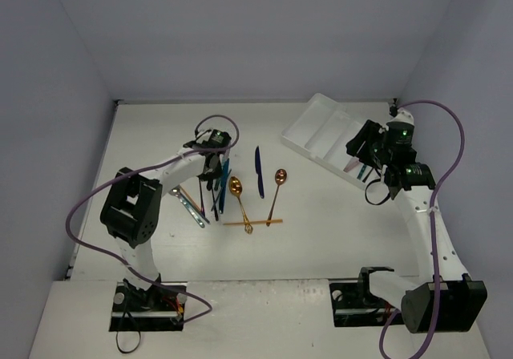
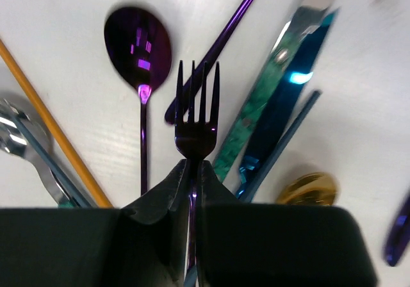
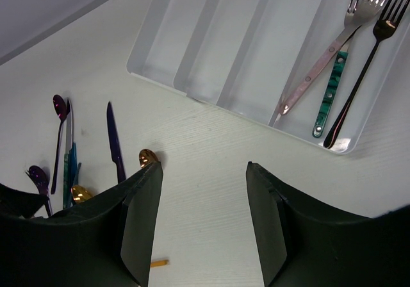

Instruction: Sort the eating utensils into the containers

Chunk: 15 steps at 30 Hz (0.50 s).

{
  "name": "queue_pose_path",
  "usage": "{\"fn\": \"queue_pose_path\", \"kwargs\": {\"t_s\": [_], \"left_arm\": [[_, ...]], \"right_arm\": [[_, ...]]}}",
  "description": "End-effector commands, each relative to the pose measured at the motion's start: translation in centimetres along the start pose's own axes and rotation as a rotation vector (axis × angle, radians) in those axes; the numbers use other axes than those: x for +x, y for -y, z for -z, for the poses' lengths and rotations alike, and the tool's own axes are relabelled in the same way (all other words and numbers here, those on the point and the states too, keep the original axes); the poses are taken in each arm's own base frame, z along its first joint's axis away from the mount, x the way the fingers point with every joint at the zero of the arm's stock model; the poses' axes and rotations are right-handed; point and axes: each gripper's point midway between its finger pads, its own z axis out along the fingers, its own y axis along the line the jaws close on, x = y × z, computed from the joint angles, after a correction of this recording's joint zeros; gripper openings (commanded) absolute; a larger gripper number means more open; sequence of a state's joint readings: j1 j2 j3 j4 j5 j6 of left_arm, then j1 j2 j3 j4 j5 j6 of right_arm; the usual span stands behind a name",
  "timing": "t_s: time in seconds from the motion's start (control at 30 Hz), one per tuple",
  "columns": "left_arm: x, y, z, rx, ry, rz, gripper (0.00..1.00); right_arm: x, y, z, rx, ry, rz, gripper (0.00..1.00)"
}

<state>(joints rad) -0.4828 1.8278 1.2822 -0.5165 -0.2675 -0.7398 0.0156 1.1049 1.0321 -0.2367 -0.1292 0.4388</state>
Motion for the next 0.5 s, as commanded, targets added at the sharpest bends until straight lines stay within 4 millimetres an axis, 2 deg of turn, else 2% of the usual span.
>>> {"fn": "queue_pose_path", "kwargs": {"t_s": [0.0,0.13,0.27,0.37,0.47], "left_arm": [[-7.7,0.7,4.4,0.019,0.224,-0.041,0.0],[-10.7,0.7,6.3,0.012,0.325,-0.06,0.0],[-13.0,0.9,8.7,0.052,0.404,-0.041,0.0],[-14.0,2.3,11.5,0.165,0.427,0.004,0.0],[-14.8,4.0,15.3,0.315,0.461,0.074,0.0]], "right_arm": [[-0.8,-1.6,0.2,-0.064,0.026,0.034,0.52],[-0.5,-4.4,0.8,-0.184,-0.003,0.108,0.52],[0.1,-8.2,1.9,-0.326,-0.033,0.172,0.53],[0.7,-11.8,2.9,-0.451,-0.056,0.221,0.53],[1.5,-15.8,4.5,-0.56,-0.054,0.278,0.53]]}}
